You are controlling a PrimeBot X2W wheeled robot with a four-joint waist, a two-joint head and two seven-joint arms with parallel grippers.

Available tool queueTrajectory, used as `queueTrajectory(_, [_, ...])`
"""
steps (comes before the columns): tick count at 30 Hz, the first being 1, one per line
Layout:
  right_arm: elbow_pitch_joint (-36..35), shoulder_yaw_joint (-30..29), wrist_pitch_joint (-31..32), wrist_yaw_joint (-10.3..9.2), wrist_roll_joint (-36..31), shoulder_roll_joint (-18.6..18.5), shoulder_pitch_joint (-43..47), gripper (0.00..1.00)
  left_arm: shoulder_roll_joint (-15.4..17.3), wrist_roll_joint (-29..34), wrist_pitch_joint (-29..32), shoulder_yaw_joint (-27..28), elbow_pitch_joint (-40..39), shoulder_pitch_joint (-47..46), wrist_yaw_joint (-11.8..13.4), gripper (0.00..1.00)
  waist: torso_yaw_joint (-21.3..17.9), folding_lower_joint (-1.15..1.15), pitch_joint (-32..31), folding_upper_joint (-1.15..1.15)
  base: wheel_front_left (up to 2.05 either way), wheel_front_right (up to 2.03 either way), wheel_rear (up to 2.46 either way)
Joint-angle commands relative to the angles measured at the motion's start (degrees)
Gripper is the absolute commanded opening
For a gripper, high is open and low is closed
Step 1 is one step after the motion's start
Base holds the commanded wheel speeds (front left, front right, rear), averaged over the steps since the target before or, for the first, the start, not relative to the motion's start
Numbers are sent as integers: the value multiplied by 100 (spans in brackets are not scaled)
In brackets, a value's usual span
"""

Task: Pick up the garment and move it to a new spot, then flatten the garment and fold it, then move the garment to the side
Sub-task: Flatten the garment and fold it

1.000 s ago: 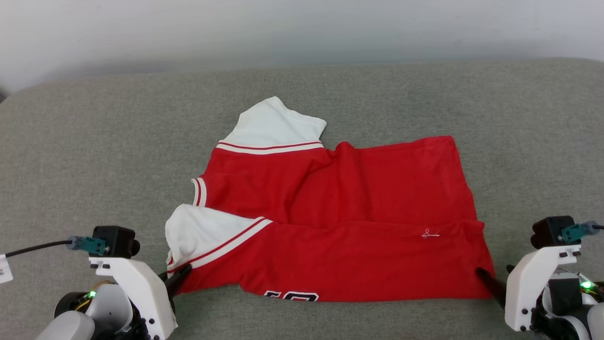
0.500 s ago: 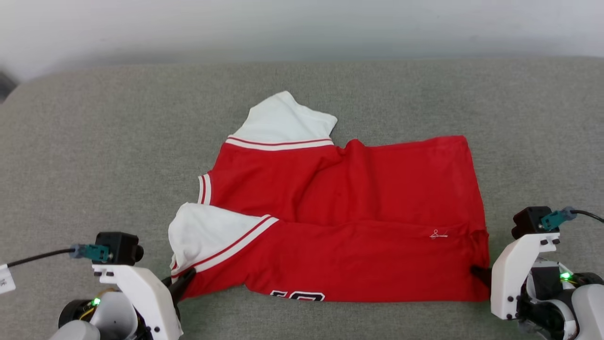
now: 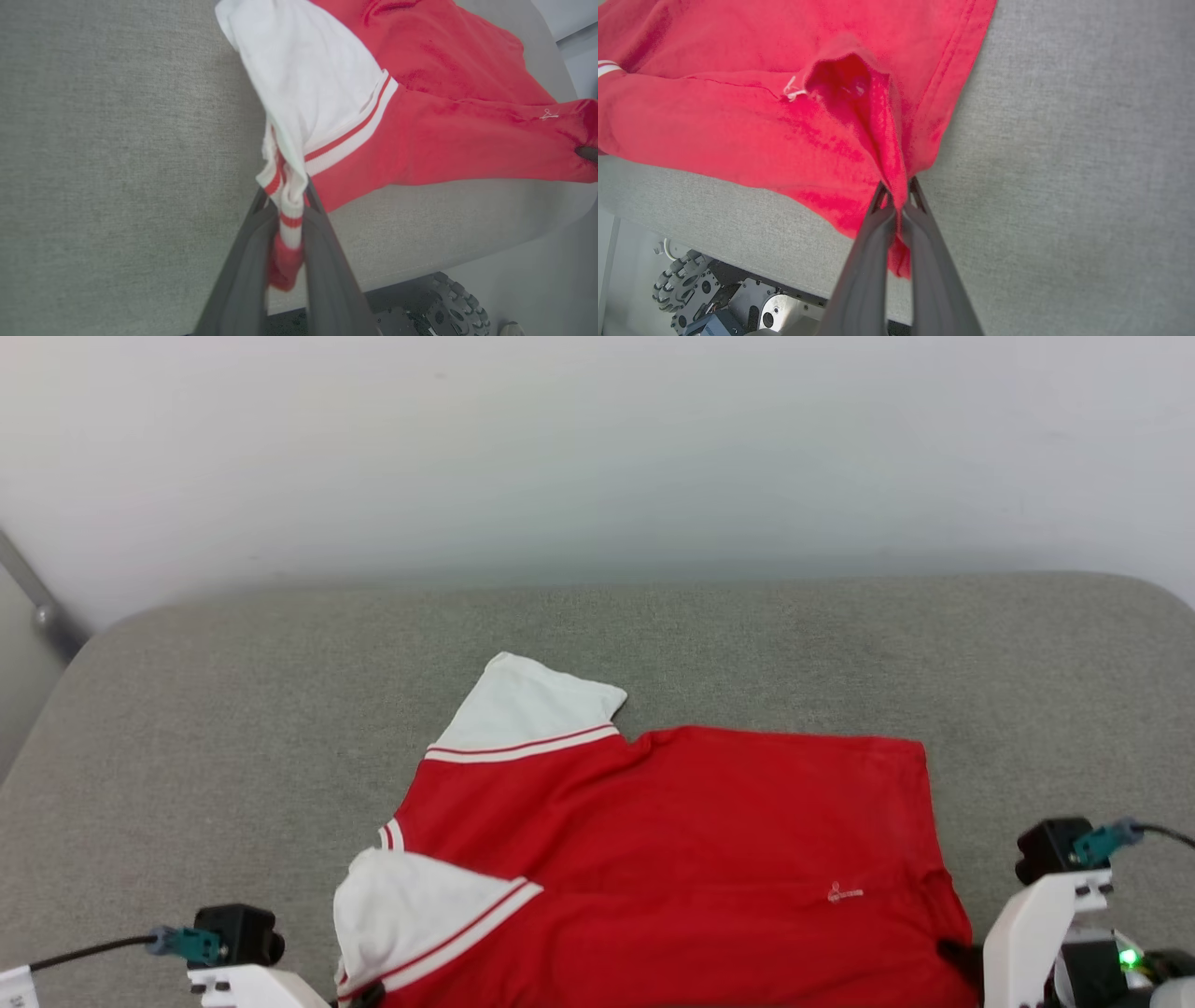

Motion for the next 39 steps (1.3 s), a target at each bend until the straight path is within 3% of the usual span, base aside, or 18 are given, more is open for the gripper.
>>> queueTrajectory(1, [-37, -32, -21, -2, -35, 37, 161, 0, 12, -12, 33, -43, 14, 89, 2, 0, 16, 0, -59, 0, 0, 0, 0])
queueTrajectory(2, [-37, -71, -27, -3, -31, 78, 225, 0, -35, -42, 28, -54, 40, 105, -20, 0, 23, 0, -60, 0, 0, 0, 0])
queueTrajectory(3, [-19, -110, -40, -2, -10, 127, 292, 31, -91, -93, 28, -78, 86, 103, -60, 0, 30, 0, -58, 0, 0, 0, 0])
queueTrajectory(4, [5, -163, -81, -3, -18, 160, 355, 44, -122, -115, 33, -87, 135, 99, -80, 0, 35, 0, -55, 0, 0, 0, 0])
queueTrajectory(5, [23, -201, -134, -3, -57, 174, 407, 78, -136, -119, -12, -61, 198, 78, -71, 0, 39, 0, -48, 0, 0, 0, 0])
queueTrajectory(6, [40, -220, -204, -3, -88, 193, 467, 100, -167, -118, -47, -47, 264, 48, -62, 28, 41, 0, -41, 0, 0, 0, 0])
queueTrajectory(7, [53, -252, -299, -3, -110, 230, 514, 100, -211, -138, -73, -51, 334, 25, -90, 100, 38, 0, -34, 0, 0, 0, 0])
queueTrajectory(14, [-291, -242, -1683, -3, -637, 244, 650, 100, -269, 171, -704, 211, 573, -147, 43, 100, -151, 0, -34, 0, 0, 0, 0])
queueTrajectory(21, [-794, -406, -3044, -2, -1230, 587, 448, 100, -238, 936, -1481, 348, 499, -721, 294, 100, -486, 0, 64, 0, 0, 0, 0])
queueTrajectory(31, [-1495, -512, -3842, -3, -1698, 986, -224, 100, -290, 1354, -1844, 519, 924, -2491, -9, 100, -916, 0, 1275, 0, 0, 0, 0])
queueTrajectory(36, [-1690, -503, -4015, -3, -1796, 1175, -581, 100, -314, 1250, -1583, 551, 1369, -3591, -328, 100, -1114, 0, 2023, 0, 0, 0, 0])
queueTrajectory(39, [-1705, -463, -4078, -2, -1835, 1256, -748, 100, -157, 1230, -1266, 557, 1739, -4211, -498, 100, -1247, 0, 2328, 0, 0, 0, 0])
